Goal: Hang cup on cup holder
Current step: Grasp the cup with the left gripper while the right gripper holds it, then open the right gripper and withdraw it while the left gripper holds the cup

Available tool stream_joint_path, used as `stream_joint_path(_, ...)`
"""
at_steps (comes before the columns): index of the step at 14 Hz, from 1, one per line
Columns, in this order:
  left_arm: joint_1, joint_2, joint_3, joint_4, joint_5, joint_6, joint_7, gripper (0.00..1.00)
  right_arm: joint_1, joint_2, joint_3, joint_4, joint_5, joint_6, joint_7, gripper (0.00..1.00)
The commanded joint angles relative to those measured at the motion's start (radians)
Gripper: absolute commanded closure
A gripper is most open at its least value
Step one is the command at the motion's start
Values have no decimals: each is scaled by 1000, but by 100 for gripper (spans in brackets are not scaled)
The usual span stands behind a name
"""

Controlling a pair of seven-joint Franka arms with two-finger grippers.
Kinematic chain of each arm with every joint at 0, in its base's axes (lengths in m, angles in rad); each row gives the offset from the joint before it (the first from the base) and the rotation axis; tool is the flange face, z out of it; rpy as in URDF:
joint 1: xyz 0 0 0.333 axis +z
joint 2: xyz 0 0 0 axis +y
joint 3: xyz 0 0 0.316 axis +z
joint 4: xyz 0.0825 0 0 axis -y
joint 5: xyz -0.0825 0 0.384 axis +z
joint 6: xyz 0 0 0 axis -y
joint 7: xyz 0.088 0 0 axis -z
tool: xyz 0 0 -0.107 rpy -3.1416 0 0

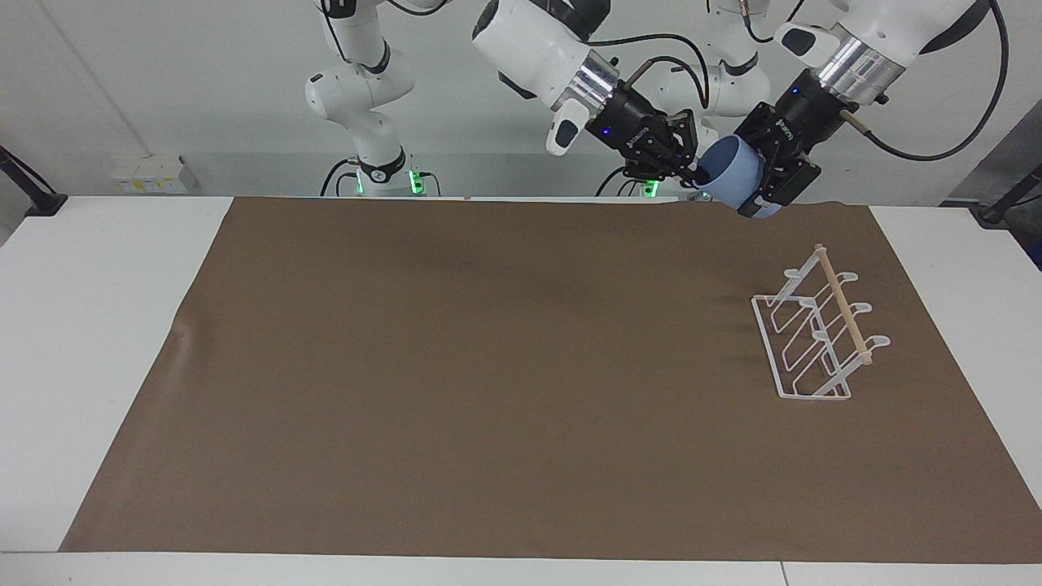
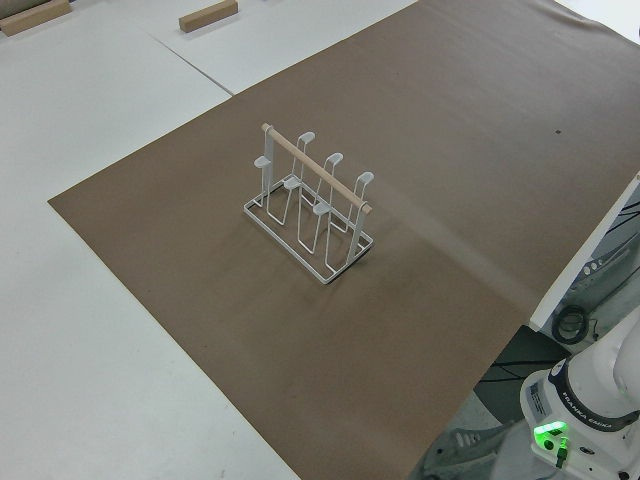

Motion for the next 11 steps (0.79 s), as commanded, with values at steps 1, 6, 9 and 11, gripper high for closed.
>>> stream_joint_path(1, -1, -25, 12, -28, -21, -2, 19, 100, 12, 13, -2, 23, 28, 12, 7, 88)
stream_joint_path(6, 0, -25, 13, -28, -18, -8, 18, 100, 10, 13, -2, 15, 14, 12, -9, 35)
stream_joint_path(9, 2, -25, 15, -29, -3, -7, 15, 100, 9, 13, -2, 15, 14, 13, -9, 31)
stream_joint_path(11, 2, -24, 15, -28, 81, -2, -5, 100, 7, 13, -2, 16, 11, 13, -21, 31)
